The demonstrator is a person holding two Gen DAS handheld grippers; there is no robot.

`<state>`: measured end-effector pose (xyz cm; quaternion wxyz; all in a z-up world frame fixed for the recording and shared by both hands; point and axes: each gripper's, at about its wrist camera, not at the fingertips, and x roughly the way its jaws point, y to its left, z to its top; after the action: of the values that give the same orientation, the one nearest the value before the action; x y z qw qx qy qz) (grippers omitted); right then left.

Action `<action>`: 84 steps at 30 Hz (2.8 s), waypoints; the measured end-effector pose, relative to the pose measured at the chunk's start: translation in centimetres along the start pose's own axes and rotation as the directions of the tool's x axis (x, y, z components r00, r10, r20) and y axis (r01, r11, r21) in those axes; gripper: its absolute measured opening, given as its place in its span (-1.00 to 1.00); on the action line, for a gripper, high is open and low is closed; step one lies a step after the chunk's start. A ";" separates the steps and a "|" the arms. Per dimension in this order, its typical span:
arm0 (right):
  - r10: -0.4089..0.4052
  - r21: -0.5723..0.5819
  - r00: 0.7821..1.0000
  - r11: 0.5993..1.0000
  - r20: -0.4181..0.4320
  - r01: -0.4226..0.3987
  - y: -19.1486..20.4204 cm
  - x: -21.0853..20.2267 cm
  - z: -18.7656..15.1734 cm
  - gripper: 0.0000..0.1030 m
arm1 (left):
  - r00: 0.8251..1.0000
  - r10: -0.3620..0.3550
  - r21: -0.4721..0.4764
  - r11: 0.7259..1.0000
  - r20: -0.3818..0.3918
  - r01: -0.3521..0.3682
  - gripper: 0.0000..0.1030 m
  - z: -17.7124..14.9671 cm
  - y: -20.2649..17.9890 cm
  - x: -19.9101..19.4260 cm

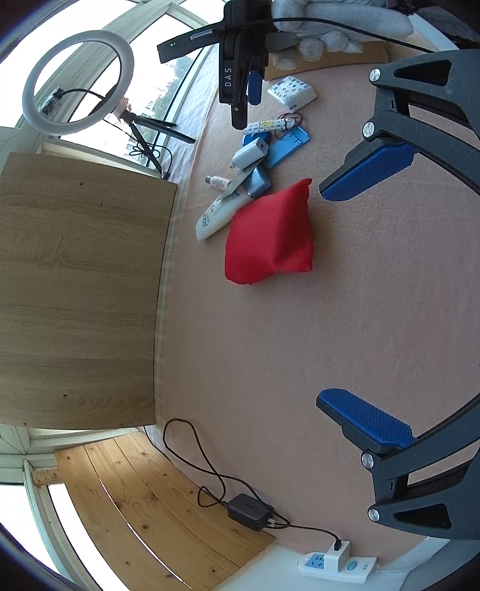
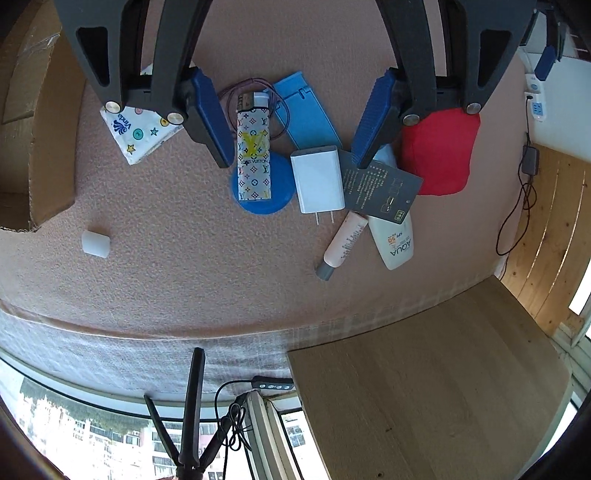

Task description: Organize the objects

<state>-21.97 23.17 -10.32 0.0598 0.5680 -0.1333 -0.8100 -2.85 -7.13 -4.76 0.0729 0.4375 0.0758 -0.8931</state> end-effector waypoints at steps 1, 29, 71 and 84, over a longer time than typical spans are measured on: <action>-0.001 0.006 1.000 1.000 -0.016 0.002 0.0 0.8 0.6 0.20 | 1.000 0.007 -0.012 1.000 -0.006 -0.007 0.99 -0.3 0.6 0.1; -0.068 -0.121 0.983 0.992 -0.172 0.048 3.3 6.8 2.5 -0.12 | 0.995 0.057 -0.113 0.991 -0.079 -0.066 0.99 -3.7 5.0 0.1; 0.164 -0.033 0.982 0.985 -0.095 -0.168 3.2 -4.5 -18.5 -0.23 | 0.993 -0.078 0.095 0.992 -0.093 0.086 0.99 -2.8 -2.8 0.6; 0.245 0.030 0.959 0.970 -0.139 -0.243 4.4 -3.3 -18.1 -0.23 | 0.990 -0.093 0.050 0.994 -0.105 0.099 0.99 -3.4 -0.9 0.6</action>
<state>-4.11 17.12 -11.86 0.1649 0.6037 -0.2029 -0.7531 -0.80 -5.62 -7.24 0.0140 0.4805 0.0759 -0.8736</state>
